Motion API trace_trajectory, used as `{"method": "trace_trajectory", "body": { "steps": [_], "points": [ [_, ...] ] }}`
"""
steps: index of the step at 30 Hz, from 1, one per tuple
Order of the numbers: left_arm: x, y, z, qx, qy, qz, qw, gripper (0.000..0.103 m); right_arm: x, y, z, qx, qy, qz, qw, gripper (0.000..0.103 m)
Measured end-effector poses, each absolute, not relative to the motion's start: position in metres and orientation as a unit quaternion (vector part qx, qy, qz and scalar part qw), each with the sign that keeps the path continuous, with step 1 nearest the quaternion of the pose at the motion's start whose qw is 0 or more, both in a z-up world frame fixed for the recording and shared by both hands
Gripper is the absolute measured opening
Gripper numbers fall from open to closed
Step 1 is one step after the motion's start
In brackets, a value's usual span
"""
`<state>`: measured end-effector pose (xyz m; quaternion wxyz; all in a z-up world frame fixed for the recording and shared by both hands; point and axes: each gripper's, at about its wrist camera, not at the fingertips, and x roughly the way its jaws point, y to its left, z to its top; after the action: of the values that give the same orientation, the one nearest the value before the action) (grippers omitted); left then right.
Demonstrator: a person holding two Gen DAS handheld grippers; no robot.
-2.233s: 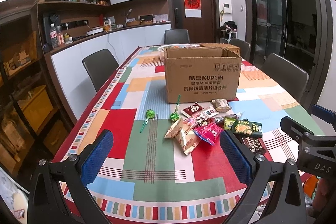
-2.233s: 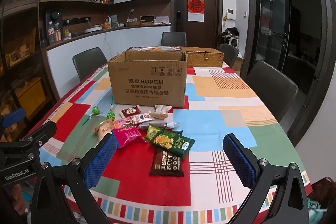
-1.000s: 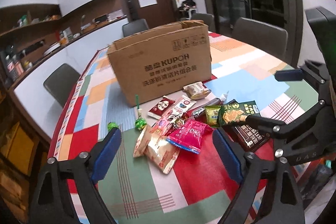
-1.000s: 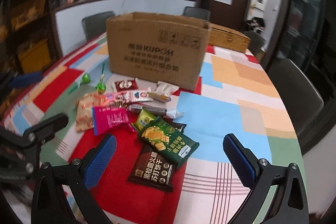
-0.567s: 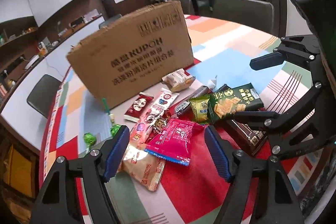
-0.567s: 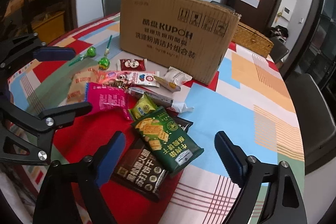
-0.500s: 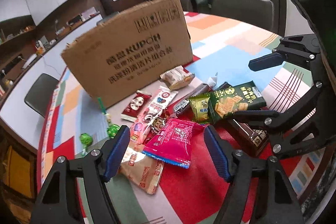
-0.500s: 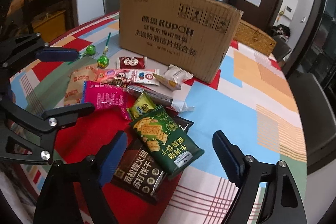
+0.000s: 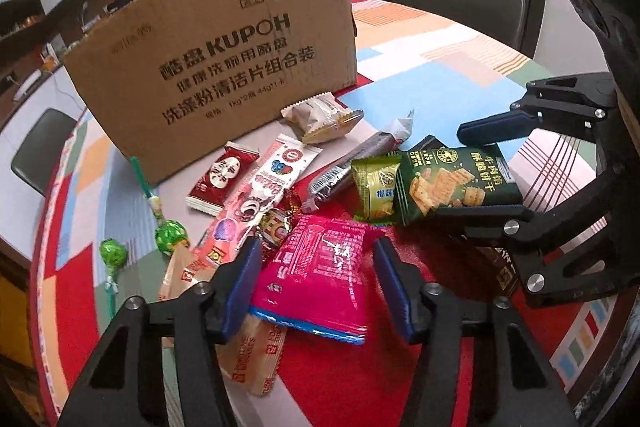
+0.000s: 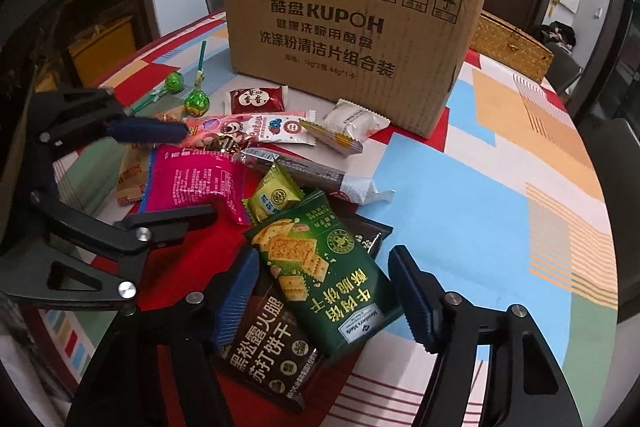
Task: Organize snacks
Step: 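Grasp the pink packet with the left tool while the right tool grasps the green cracker pack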
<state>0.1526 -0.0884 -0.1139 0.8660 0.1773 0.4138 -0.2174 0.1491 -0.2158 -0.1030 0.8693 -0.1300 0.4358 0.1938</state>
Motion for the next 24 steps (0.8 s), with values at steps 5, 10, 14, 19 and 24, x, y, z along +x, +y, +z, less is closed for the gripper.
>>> {"method": "trace_trajectory", "body": {
  "steps": [5, 10, 14, 19, 24],
  "points": [
    [0.159, -0.087, -0.118, 0.147, 0.437, -0.232, 0.856, 0.047, 0.151, -0.215, -0.103, -0.121, 0.438, 0.199, 0.868, 0.061],
    [0.168, -0.084, -0.123, 0.103, 0.459, -0.237, 0.85, 0.044, 0.154, -0.215, -0.104, -0.104, 0.441, 0.194, 0.87, 0.058],
    [0.167, -0.082, -0.121, 0.097, 0.462, -0.236, 0.85, 0.04, 0.156, -0.216, -0.104, -0.087, 0.445, 0.19, 0.871, 0.052],
    [0.162, -0.08, -0.119, 0.089, 0.463, -0.235, 0.85, 0.036, 0.154, -0.216, -0.102, -0.081, 0.446, 0.185, 0.872, 0.044],
    [0.153, -0.075, -0.111, 0.079, 0.456, -0.23, 0.856, 0.035, 0.147, -0.217, -0.1, -0.078, 0.448, 0.181, 0.872, 0.043]
  ]
}}
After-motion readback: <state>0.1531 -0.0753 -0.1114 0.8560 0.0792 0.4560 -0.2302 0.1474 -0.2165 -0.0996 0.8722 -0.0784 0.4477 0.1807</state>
